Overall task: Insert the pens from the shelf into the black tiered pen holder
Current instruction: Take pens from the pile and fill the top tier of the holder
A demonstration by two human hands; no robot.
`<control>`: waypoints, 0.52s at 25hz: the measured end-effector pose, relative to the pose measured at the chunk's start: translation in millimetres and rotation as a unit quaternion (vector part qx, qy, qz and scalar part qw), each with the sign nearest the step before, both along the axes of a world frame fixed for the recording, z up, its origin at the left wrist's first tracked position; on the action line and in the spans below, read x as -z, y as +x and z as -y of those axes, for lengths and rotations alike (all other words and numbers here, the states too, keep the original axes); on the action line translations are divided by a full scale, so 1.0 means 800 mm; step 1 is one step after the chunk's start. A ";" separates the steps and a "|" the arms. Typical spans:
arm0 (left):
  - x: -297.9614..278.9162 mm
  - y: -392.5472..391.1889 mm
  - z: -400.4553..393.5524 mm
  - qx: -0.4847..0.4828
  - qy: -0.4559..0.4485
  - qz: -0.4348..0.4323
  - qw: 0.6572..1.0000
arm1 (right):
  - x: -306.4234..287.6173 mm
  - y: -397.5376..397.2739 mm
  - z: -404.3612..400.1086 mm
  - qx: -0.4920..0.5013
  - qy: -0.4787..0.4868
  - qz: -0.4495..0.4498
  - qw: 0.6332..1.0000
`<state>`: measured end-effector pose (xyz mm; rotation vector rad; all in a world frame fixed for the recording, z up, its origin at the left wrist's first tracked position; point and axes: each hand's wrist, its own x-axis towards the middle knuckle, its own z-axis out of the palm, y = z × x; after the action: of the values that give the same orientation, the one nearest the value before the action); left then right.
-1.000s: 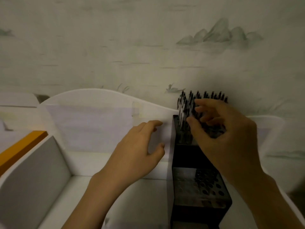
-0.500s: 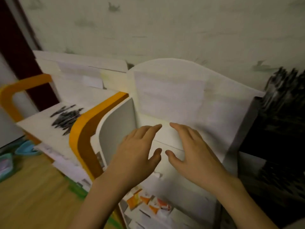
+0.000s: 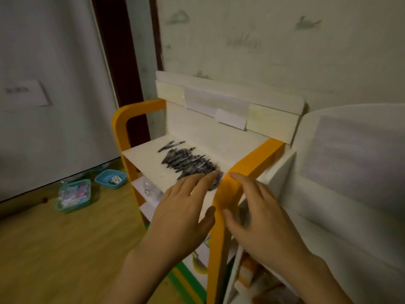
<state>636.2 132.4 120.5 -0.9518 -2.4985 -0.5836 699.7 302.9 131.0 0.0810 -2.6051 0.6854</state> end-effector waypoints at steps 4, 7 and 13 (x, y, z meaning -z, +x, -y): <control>0.009 -0.097 0.111 -0.028 0.021 0.006 0.999 | 0.009 -0.105 0.103 -0.023 0.001 -0.004 1.000; 0.013 -0.163 0.152 -0.030 0.035 0.019 0.999 | 0.018 -0.171 0.130 0.000 0.008 0.013 1.000; 0.038 -0.302 0.144 -0.001 0.033 0.062 0.998 | 0.048 -0.285 0.119 0.089 0.004 0.043 0.995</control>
<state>394.6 17.5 90.3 -0.9147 -2.5703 -0.7406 471.7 208.0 92.2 -0.1814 -2.6559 0.6270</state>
